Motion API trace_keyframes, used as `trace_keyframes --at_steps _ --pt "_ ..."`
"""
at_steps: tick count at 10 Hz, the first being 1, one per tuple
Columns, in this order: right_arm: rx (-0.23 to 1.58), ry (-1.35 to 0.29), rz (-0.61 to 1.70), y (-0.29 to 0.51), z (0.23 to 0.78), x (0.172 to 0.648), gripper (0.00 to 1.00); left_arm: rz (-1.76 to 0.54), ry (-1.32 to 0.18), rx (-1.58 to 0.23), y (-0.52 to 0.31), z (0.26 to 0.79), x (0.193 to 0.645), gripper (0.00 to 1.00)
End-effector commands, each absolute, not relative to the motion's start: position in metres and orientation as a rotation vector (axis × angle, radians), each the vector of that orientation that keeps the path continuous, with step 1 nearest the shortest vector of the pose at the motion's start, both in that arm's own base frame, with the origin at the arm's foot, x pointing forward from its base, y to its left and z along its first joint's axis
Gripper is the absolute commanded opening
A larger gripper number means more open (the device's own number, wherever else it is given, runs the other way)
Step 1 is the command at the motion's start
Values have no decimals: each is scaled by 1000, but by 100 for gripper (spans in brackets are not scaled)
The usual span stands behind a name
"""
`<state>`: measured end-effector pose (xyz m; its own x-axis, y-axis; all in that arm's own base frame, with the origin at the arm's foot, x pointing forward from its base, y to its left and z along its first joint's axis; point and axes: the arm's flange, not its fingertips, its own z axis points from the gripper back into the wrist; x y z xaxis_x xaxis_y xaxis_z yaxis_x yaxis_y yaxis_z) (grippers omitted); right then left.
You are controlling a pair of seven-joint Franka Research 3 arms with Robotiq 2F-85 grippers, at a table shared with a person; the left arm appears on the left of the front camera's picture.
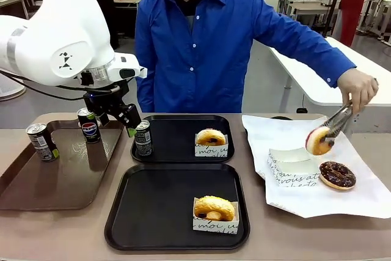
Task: Set up donuts and drinks on trays.
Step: Pick up one Pepsi coke from the Handle tray and place it on the Flat Tray without a Pepsi coke.
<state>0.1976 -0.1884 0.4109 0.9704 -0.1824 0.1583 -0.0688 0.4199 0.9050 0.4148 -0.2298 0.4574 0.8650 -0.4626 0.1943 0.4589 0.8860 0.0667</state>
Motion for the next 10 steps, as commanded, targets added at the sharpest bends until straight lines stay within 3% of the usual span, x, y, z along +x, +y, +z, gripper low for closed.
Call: trace_keyframes --at_steps 1,3,6,10 --pt "1163 -274 -65 -187 413 200 100 -485 -215 18 -232 460 418 100" --pt "1163 -274 -65 -187 413 200 100 -483 -208 18 -230 458 415 100" --pt "1163 -274 -65 -187 413 200 100 -267 -258 -55 -134 530 447 100" --pt "1163 -274 -65 -187 413 200 100 -145 -229 80 -48 572 432 100"
